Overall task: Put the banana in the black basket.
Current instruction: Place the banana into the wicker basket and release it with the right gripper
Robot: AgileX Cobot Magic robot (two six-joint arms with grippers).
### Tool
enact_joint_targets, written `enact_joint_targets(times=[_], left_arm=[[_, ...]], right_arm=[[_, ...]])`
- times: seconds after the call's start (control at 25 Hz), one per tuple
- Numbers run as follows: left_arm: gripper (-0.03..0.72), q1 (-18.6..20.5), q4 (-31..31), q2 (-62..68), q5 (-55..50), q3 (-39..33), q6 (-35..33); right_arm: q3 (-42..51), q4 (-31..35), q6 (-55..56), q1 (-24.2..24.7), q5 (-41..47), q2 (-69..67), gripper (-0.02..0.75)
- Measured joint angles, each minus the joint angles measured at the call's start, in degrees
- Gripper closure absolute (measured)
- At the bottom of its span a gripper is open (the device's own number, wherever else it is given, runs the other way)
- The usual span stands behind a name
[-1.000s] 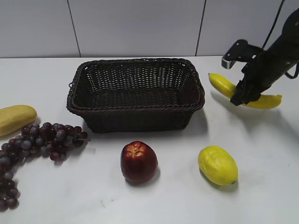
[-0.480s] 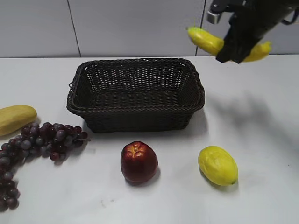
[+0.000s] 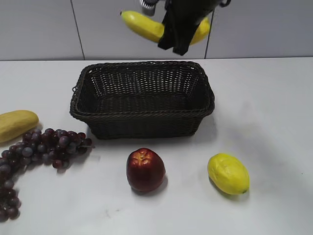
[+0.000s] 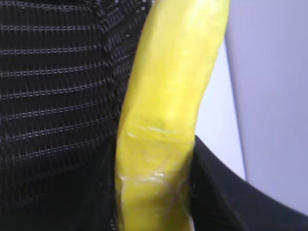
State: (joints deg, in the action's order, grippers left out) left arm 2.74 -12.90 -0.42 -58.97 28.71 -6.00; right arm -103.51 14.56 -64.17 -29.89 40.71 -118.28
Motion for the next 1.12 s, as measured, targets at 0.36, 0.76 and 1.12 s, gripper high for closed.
enact_joint_targets(times=[0.36, 0.76, 1.12], left_arm=[[0.451, 0.0, 0.0, 0.0, 0.0, 0.0, 0.0], [0.451, 0.0, 0.0, 0.0, 0.0, 0.0, 0.0], [0.451, 0.0, 0.0, 0.0, 0.0, 0.0, 0.0]], right_arm=[[0.0, 0.0, -2.4, -3.8, -0.1, -9.6, 0.423], [0.0, 0.5, -4.5, -4.7, -0.1, -10.4, 0.152], [0.0, 0.5, -0.4, -4.5, -0.3, -6.4, 0.145]])
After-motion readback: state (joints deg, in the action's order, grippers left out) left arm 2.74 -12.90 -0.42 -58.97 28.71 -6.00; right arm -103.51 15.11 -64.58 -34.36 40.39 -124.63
